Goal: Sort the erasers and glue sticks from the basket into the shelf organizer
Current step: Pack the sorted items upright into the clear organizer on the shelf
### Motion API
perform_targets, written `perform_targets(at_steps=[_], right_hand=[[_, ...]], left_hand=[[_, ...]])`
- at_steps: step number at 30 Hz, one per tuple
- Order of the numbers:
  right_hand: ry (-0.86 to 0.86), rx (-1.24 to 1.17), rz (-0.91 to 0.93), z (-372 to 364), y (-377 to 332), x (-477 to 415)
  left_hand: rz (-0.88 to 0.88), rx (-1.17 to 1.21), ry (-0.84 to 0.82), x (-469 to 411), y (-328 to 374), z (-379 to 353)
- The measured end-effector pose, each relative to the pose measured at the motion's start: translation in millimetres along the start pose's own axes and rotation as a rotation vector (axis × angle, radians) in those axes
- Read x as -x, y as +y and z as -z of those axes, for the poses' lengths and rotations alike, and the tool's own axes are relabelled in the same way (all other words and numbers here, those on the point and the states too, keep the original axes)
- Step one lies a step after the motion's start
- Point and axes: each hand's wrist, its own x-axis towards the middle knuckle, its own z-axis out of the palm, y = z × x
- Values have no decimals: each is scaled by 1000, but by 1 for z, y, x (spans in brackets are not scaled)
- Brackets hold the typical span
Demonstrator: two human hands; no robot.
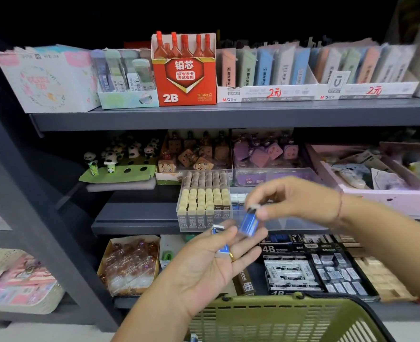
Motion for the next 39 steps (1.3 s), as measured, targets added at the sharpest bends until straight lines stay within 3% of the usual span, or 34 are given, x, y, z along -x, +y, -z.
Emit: perform_targets(at_steps=[2,5,9,14,23,34,39], right_hand=[[120,124,-75,32,-5,-4],[240,515,-226,69,1,-17],[149,901,-390,73,23,-40],[178,1139,-455,60,39,-53],[242,1154,-504,50,46,-60],[400,1343,-456,29,62,-53],[377,1239,-452,34,58,-47]], left_hand=[[7,14,46,0,1,1],[21,11,78,-1,-1,3],[27,6,82,-3,0,2],[21,24,87,-3,1,2],[16,30,96,-2,1,2],[2,39,84,2,2,2],[-1,33,116,1,1,6]])
